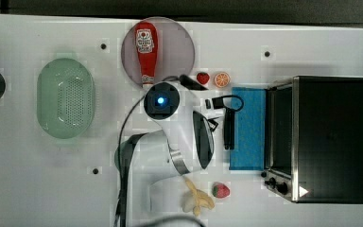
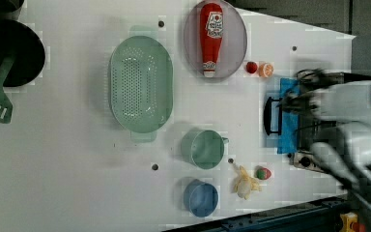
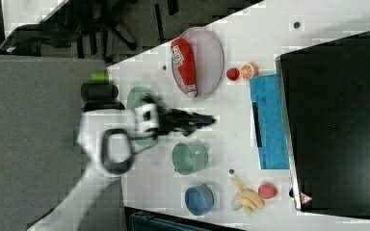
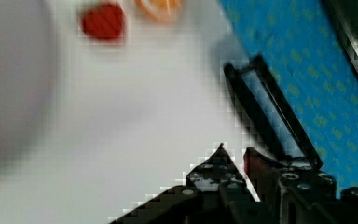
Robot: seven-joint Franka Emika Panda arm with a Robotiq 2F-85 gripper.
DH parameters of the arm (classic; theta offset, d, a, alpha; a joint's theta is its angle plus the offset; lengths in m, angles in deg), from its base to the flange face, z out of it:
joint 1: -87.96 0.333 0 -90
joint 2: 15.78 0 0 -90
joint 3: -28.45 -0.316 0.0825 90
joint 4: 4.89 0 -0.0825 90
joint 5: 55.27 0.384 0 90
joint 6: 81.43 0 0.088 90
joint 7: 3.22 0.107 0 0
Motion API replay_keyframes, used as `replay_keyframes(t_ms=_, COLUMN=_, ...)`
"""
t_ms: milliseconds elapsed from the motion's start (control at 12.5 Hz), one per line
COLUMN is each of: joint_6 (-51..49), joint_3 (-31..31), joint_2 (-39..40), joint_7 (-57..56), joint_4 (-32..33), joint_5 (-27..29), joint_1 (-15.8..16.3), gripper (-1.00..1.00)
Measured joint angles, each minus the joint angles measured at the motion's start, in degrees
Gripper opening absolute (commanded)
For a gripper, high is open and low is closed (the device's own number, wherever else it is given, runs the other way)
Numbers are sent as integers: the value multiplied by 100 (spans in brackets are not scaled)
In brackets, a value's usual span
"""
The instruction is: Flap open oven.
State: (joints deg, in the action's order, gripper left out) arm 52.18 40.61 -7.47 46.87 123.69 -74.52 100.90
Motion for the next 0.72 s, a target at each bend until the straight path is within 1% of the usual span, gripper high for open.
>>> replay_keyframes(t_ms=160, joint_6=-506, joint_3=17, joint_2=-810, joint_7=0, joint_4=-269, joint_5=547, joint_1=1, gripper=-65)
replay_keyframes(t_ms=240, joint_6=-764, joint_3=13, joint_2=-1129, joint_7=3, joint_4=-380, joint_5=946, joint_1=-19, gripper=-65)
replay_keyframes(t_ms=320, joint_6=-990, joint_3=12, joint_2=-1412, joint_7=6, joint_4=-481, joint_5=1178, joint_1=-35, gripper=-65)
replay_keyframes(t_ms=480, joint_6=-1560, joint_3=77, joint_2=-1845, joint_7=6, joint_4=-615, joint_5=1483, joint_1=-19, gripper=-65)
replay_keyframes(t_ms=720, joint_6=-2516, joint_3=120, joint_2=-1957, joint_7=23, joint_4=-1063, joint_5=1591, joint_1=-57, gripper=-65)
